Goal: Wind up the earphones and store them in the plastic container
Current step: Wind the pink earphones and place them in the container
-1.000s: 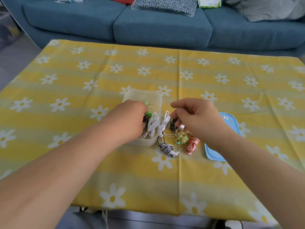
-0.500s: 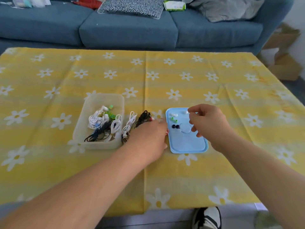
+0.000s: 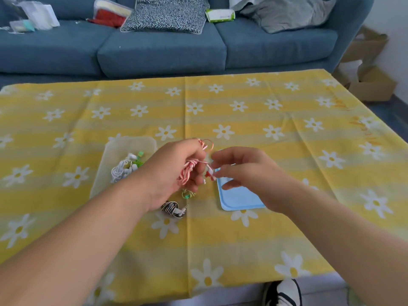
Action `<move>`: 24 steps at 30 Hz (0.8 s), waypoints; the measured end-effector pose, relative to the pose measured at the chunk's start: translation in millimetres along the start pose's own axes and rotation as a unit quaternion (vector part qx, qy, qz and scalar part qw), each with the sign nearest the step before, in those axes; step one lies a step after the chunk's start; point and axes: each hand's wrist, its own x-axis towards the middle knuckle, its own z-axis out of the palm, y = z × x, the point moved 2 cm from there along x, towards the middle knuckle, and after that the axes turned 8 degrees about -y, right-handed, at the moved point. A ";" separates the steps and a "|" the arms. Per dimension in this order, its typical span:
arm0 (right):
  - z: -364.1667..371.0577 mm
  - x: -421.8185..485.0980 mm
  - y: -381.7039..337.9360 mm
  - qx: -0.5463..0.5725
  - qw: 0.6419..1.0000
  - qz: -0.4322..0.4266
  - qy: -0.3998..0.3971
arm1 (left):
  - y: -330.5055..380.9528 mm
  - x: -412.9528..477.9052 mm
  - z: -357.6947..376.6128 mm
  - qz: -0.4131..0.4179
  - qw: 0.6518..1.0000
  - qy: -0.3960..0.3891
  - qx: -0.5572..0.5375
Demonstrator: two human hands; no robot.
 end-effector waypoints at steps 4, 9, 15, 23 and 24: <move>13.1 -0.7 -7.2 0.068 0.991 -0.024 -0.109 | 2.9 -10.8 -7.0 0.037 0.997 -0.048 -0.043; 22.6 -1.1 -10.4 0.164 0.969 -0.032 -0.183 | 1.4 -19.9 -23.0 0.063 0.995 -0.033 -0.076; 33.1 1.3 -6.5 0.139 0.969 -0.003 -0.205 | 0.6 -28.5 -39.4 0.062 0.987 -0.061 -0.134; 34.6 11.0 -12.3 0.268 0.955 0.013 -0.125 | -6.5 -27.5 -46.0 0.046 0.992 -0.033 -0.115; 34.7 12.4 -12.0 0.285 0.951 0.012 -0.119 | -7.9 -25.8 -46.9 0.044 0.991 -0.027 -0.122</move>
